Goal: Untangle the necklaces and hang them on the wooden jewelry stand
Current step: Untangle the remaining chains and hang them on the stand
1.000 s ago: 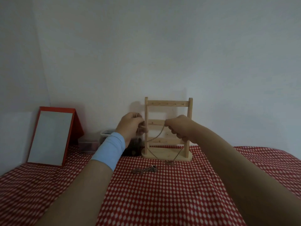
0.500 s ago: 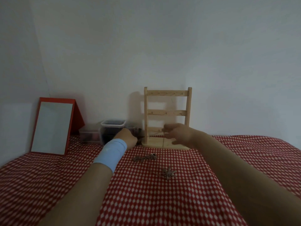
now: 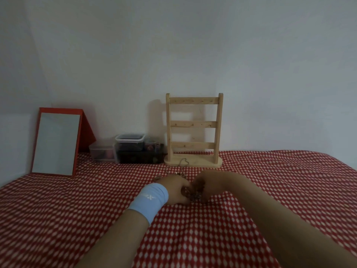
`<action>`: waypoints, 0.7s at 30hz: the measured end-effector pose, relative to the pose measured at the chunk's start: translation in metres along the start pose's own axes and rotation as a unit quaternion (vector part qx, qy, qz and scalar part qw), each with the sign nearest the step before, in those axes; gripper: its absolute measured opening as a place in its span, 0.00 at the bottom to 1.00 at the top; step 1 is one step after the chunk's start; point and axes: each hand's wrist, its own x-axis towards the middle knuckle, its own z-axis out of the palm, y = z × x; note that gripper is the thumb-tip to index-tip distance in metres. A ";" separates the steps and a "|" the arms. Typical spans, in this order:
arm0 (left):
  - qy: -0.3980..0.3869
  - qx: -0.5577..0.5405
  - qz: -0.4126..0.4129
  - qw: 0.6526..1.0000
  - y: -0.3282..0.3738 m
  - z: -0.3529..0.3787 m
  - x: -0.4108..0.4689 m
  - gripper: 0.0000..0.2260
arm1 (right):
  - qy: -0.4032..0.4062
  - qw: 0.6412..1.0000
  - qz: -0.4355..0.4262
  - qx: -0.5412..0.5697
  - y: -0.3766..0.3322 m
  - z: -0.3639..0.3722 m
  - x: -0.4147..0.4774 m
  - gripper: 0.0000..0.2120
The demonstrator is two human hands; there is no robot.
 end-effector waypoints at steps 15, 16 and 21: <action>0.037 0.050 -0.029 0.998 0.000 0.005 -0.001 0.07 | 0.075 0.997 -0.034 0.013 -0.003 0.018 -0.004 0.13; 0.030 0.059 -0.036 0.997 0.001 0.004 -0.002 0.08 | 0.063 0.997 -0.032 0.030 -0.003 0.018 -0.004 0.15; 0.003 0.081 -0.062 0.995 -0.004 0.001 -0.010 0.13 | 0.013 0.998 0.035 0.046 0.001 0.013 -0.002 0.16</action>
